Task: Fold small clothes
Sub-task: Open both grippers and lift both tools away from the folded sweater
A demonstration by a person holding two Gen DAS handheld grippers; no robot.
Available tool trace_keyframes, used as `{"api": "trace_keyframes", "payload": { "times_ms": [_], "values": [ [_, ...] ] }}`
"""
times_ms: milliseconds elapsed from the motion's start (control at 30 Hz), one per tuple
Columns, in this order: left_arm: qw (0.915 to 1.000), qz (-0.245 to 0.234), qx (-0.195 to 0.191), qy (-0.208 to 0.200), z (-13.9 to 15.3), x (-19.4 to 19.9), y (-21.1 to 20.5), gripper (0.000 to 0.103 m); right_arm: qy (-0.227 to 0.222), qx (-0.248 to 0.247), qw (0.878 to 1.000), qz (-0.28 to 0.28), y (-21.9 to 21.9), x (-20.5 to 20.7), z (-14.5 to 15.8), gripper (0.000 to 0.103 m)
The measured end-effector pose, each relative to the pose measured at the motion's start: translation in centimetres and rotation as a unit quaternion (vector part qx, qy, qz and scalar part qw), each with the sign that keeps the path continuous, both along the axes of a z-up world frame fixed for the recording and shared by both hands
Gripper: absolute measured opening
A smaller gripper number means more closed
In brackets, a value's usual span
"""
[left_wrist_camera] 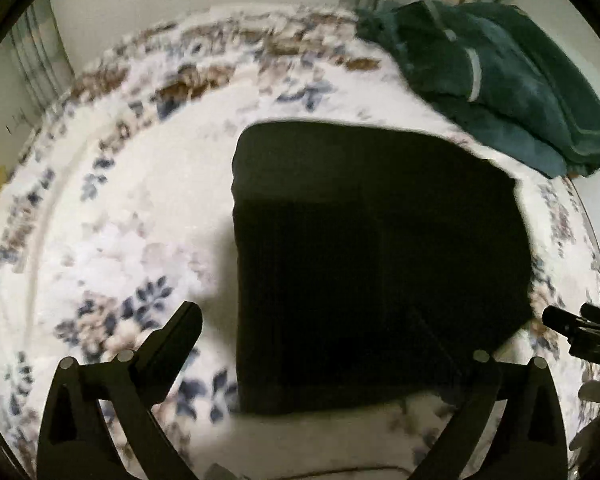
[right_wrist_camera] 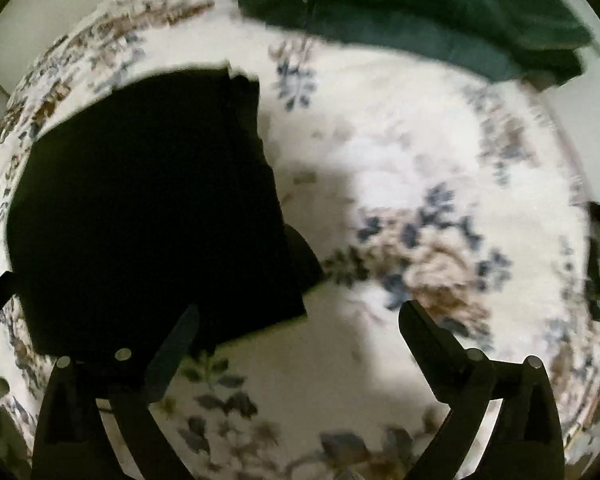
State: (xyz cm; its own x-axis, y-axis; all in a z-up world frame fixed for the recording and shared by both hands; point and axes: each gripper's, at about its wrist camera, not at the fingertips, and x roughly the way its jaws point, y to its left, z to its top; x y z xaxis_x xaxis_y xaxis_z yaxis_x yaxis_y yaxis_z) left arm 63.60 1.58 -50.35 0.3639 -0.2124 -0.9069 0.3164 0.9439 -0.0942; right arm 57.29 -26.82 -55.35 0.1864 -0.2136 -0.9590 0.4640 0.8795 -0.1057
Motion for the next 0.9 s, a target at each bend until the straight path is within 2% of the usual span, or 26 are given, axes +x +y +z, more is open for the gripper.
{"api": "trace_keyframes", "payload": {
  "times_ms": [100, 300, 567, 700, 767, 900],
  "values": [
    [0.9996, -0.002, 0.022, -0.014, 4.6, -3.3, -0.2, 0.103, -0.016, -0.027, 0.999, 0.001, 2.1, -1.9, 4.8, 0.102],
    [0.9989, -0.007, 0.021, -0.041, 15.8, -9.9, 0.2, 0.103, -0.054, -0.064, 0.996, 0.009, 5.0, -9.6, 17.6, 0.103],
    [0.9939, -0.004, -0.015, -0.109, 30.2, -18.3, 2.0, 0.103, -0.136, -0.113, 0.984, 0.023, 9.8, -20.1, 35.4, 0.103],
    [0.9899, -0.003, -0.026, -0.140, 34.9, -22.0, 2.9, 0.103, -0.170, -0.121, 0.978, 0.022, 11.7, -25.2, 41.6, 0.103],
    [0.9875, -0.003, -0.034, -0.154, 37.1, -24.0, 3.6, 0.103, -0.182, -0.123, 0.975, 0.022, 12.6, -27.4, 43.8, 0.103],
    [0.9846, -0.008, -0.042, -0.170, 39.8, -27.2, 4.4, 0.103, -0.201, -0.118, 0.972, 0.024, 14.0, -31.7, 47.3, 0.103]
  ]
}}
